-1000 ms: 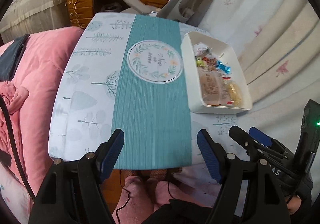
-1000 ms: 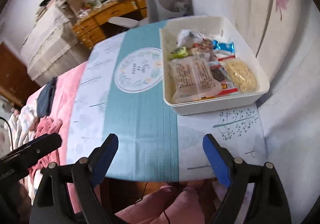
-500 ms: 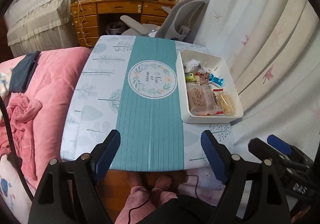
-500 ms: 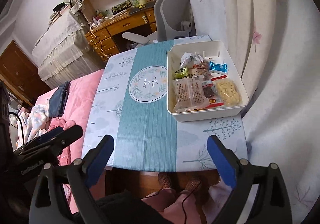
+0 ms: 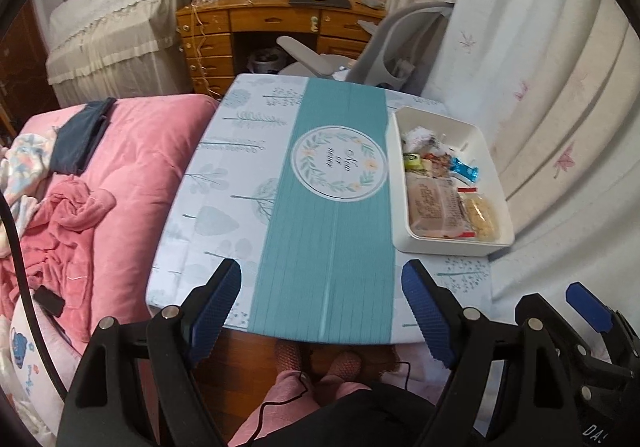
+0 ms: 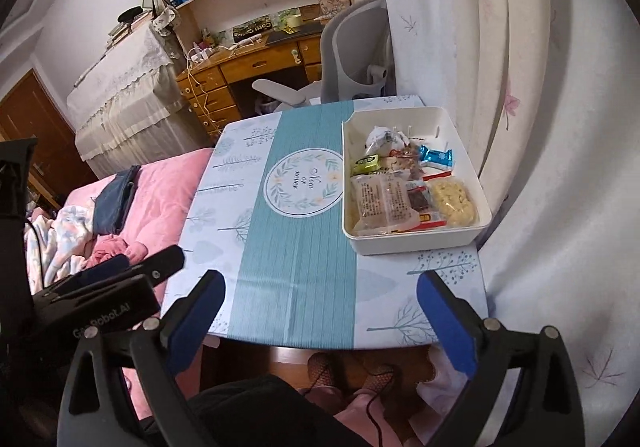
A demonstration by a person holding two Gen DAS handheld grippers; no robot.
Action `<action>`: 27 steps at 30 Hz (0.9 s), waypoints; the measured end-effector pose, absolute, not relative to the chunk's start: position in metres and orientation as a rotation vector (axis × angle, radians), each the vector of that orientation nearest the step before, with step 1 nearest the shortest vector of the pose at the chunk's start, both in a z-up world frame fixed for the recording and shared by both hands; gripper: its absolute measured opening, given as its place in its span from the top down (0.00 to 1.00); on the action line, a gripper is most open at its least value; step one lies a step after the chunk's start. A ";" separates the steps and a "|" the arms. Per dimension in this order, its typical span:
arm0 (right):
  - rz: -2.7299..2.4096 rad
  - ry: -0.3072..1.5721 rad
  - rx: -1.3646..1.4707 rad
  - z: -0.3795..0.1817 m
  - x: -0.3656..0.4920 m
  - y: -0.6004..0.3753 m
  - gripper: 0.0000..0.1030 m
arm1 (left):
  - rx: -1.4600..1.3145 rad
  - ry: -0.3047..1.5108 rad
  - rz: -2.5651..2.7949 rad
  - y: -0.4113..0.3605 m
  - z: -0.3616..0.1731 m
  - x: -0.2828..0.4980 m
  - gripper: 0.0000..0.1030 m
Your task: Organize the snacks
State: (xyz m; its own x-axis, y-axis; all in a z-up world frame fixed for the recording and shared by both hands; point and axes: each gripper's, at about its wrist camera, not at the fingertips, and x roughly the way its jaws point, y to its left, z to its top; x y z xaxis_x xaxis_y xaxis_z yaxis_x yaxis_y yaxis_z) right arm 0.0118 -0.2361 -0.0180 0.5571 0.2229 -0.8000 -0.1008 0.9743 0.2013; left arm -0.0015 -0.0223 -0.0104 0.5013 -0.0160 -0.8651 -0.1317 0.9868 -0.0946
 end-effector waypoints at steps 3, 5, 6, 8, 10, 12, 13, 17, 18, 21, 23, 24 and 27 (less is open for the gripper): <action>0.203 0.974 0.128 -0.022 0.017 -0.234 0.05 | -0.136 1.036 0.084 -0.024 -0.010 0.001 0.20; 0.217 0.985 0.128 -0.025 0.020 -0.232 0.05 | -0.123 1.041 0.094 -0.026 -0.012 0.003 0.16; 0.225 0.992 0.135 -0.028 0.022 -0.232 0.05 | -0.119 1.044 0.099 -0.027 -0.013 0.005 0.15; 0.238 1.007 0.162 -0.032 0.026 -0.235 0.05 | -0.119 1.047 0.110 -0.027 -0.015 0.009 0.08; 0.237 1.019 0.179 -0.036 0.030 -0.239 0.05 | -0.112 1.047 0.117 -0.028 -0.017 0.011 0.07; 0.236 1.022 0.185 -0.039 0.033 -0.240 0.05 | -0.105 1.049 0.125 -0.029 -0.019 0.015 0.05; 0.234 1.021 0.187 -0.040 0.033 -0.241 0.05 | -0.104 1.045 0.126 -0.029 -0.019 0.017 0.03; 0.223 1.005 0.193 -0.038 0.037 -0.243 0.05 | -0.086 1.023 0.130 -0.032 -0.017 0.022 0.02; 0.219 1.003 0.194 -0.038 0.038 -0.244 0.04 | -0.083 1.019 0.130 -0.032 -0.017 0.024 0.02; 0.210 1.003 0.198 -0.038 0.042 -0.246 0.02 | -0.071 1.007 0.130 -0.035 -0.015 0.028 0.02; 0.204 1.005 0.201 -0.039 0.045 -0.248 0.00 | -0.074 1.000 0.120 -0.035 -0.014 0.031 0.02; 0.202 1.001 0.205 -0.039 0.046 -0.249 0.00 | -0.071 0.998 0.120 -0.036 -0.014 0.032 0.02; 0.199 0.998 0.206 -0.039 0.048 -0.251 0.00 | -0.065 0.995 0.119 -0.038 -0.013 0.035 0.02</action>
